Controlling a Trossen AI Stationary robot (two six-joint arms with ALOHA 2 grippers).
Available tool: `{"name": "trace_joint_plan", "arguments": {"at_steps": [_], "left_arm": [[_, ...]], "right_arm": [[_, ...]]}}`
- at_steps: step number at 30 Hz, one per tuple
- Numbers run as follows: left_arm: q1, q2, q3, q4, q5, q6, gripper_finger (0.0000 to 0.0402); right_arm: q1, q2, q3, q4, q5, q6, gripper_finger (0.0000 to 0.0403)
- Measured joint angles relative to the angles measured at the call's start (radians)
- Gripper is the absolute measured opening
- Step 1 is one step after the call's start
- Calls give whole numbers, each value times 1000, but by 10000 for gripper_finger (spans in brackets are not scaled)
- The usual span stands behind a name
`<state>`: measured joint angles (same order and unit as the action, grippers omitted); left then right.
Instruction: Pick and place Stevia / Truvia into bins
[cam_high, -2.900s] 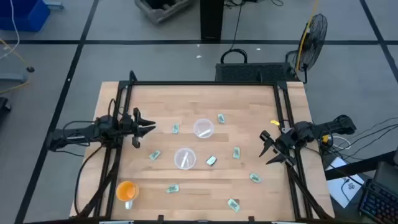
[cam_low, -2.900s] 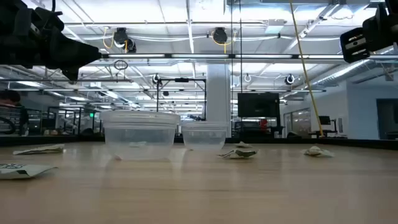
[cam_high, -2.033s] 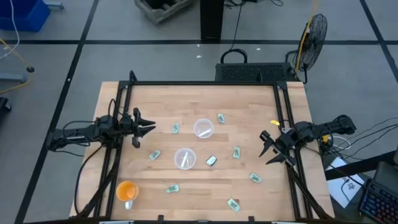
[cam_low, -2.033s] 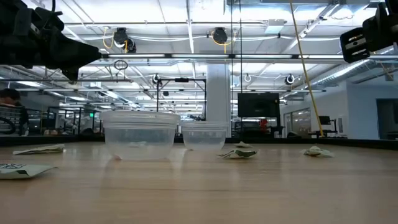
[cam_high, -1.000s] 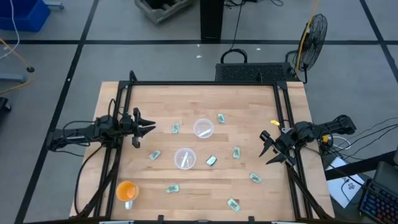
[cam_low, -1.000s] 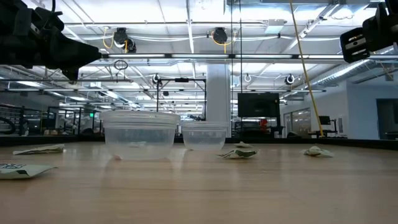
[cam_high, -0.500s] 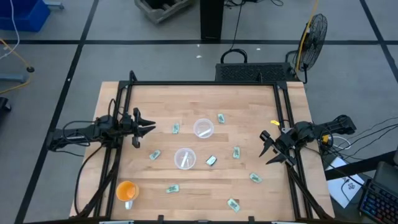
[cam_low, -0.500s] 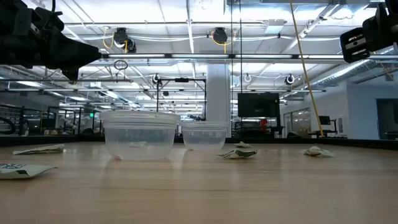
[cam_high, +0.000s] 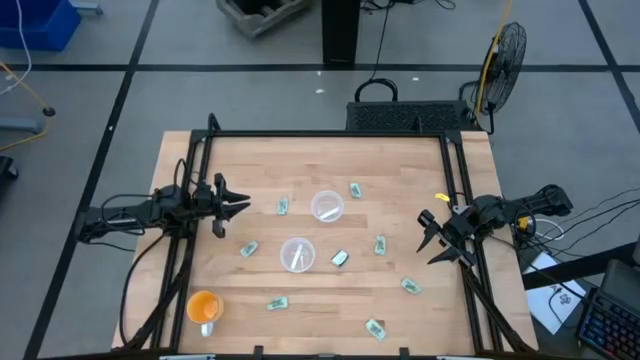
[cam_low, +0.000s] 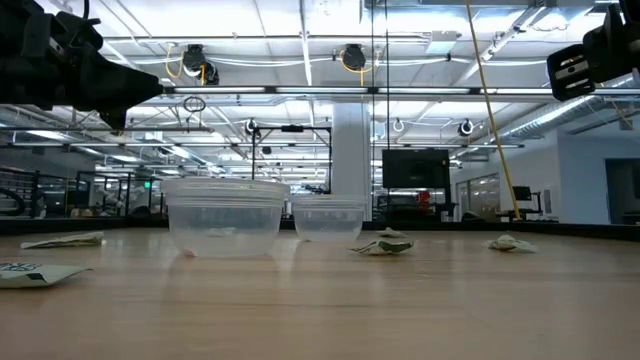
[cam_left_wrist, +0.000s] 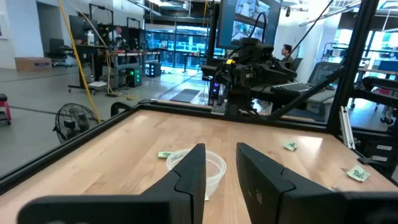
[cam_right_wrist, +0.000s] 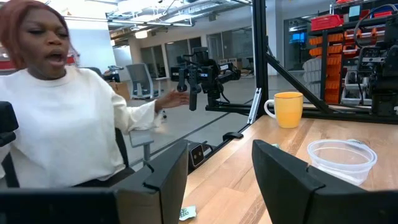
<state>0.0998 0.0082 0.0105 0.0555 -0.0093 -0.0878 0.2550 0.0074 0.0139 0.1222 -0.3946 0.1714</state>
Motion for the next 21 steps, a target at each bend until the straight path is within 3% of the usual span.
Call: {"name": "trace_joint_plan", "arguments": {"at_steps": [21], "left_arm": [[0, 0, 0, 0, 0, -22, 93]], "right_arm": [[0, 0, 0, 8, 0, -52, 171]]}}
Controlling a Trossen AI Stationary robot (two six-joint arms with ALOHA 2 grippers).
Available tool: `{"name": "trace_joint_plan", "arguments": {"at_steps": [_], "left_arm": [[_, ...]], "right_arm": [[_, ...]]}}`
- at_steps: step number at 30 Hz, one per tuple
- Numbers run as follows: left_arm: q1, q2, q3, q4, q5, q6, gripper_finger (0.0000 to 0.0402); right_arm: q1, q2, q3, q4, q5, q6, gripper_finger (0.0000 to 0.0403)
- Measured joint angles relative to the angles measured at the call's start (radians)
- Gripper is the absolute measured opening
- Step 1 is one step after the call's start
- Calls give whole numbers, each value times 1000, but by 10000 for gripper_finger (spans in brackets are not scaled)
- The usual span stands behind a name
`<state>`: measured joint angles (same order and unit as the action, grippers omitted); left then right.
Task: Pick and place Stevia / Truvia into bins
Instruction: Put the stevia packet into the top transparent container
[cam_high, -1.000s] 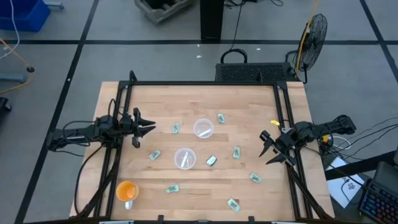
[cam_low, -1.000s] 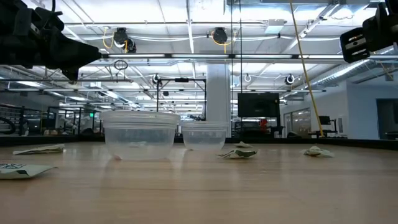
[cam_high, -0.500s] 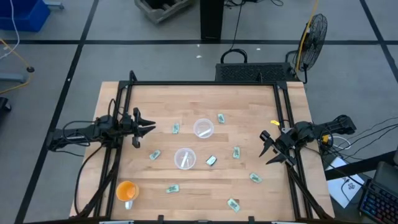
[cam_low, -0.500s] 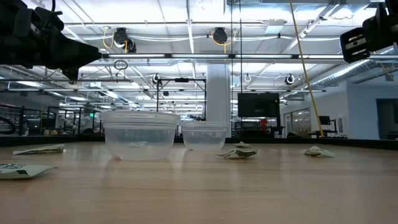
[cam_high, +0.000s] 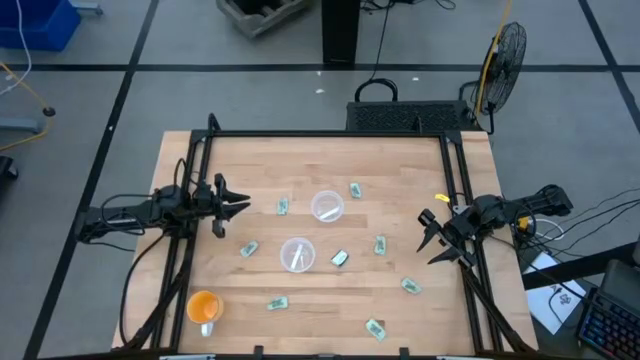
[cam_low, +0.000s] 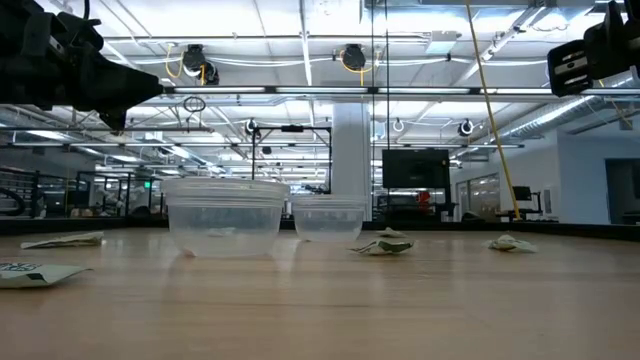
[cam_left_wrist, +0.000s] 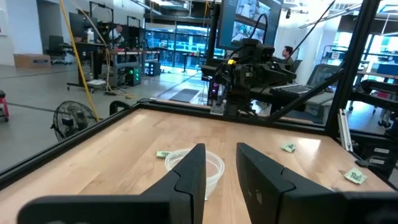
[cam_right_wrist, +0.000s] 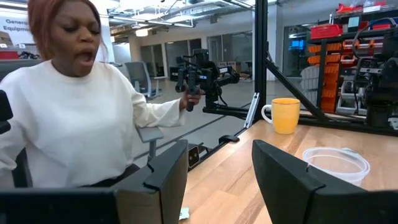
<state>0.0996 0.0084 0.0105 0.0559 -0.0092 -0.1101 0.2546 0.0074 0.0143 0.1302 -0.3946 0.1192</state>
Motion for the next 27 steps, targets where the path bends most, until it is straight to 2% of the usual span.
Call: {"name": "trace_joint_plan", "arguments": {"at_steps": [8, 13, 19, 27], "left_arm": [[0, 0, 0, 0, 0, 0, 93], [0, 0, 0, 0, 0, -15, 93], [0, 0, 0, 0, 0, -95, 93], [0, 0, 0, -3, 0, -234, 93]], "right_arm": [[0, 0, 1, 1, 0, -2, 171], [0, 0, 1, 72, 2, -77, 171], [0, 0, 1, 203, 1, -166, 171], [0, 0, 0, 312, 1, -161, 171]]}}
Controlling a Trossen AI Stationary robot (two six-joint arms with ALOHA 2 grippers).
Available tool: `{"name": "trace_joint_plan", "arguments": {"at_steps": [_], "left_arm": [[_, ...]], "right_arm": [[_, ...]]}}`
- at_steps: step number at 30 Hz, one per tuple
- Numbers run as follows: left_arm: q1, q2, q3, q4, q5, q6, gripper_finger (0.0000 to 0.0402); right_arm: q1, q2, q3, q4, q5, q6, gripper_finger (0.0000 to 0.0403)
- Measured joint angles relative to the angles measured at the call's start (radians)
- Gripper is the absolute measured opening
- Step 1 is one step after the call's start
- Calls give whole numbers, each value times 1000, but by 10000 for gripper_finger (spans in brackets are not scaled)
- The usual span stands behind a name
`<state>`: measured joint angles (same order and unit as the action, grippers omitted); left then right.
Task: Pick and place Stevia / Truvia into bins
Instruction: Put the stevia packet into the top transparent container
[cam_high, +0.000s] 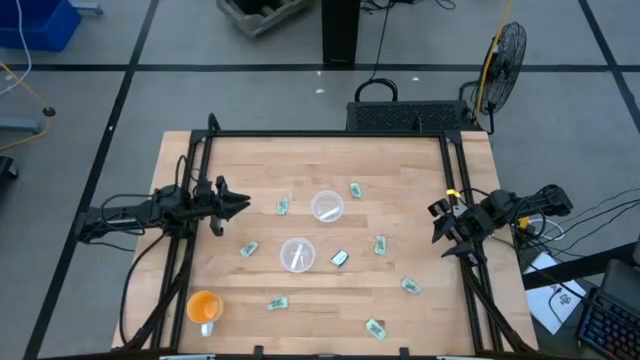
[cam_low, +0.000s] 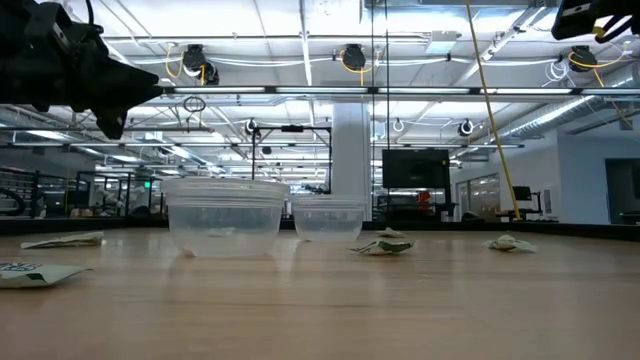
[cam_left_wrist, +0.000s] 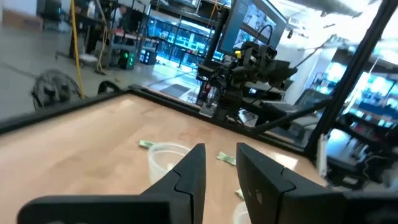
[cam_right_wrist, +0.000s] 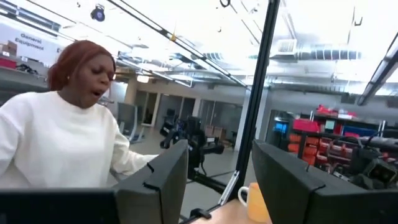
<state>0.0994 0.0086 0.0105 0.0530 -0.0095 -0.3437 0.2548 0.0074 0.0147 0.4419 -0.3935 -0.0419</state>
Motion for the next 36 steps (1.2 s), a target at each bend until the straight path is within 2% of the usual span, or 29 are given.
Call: {"name": "trace_joint_plan", "arguments": {"at_steps": [7, 24, 26, 31, 33, 36], "left_arm": [[0, 0, 0, -25, 5, -141, 93], [0, 0, 0, -26, 7, -131, 93], [0, 0, 0, -26, 8, -131, 93], [0, 0, 0, -26, 8, -133, 93], [0, 0, 0, -26, 8, -133, 93], [0, 0, 0, -26, 8, -133, 93]], "right_arm": [[0, 0, 0, 11, 1, -84, 171], [0, 0, -1, 15, 23, -128, 171], [0, 0, 0, 23, 133, -128, 171], [0, 39, 50, -53, 545, -68, 171], [0, 86, 90, -121, 611, -35, 171], [0, 182, 185, -94, 628, -39, 171]]}}
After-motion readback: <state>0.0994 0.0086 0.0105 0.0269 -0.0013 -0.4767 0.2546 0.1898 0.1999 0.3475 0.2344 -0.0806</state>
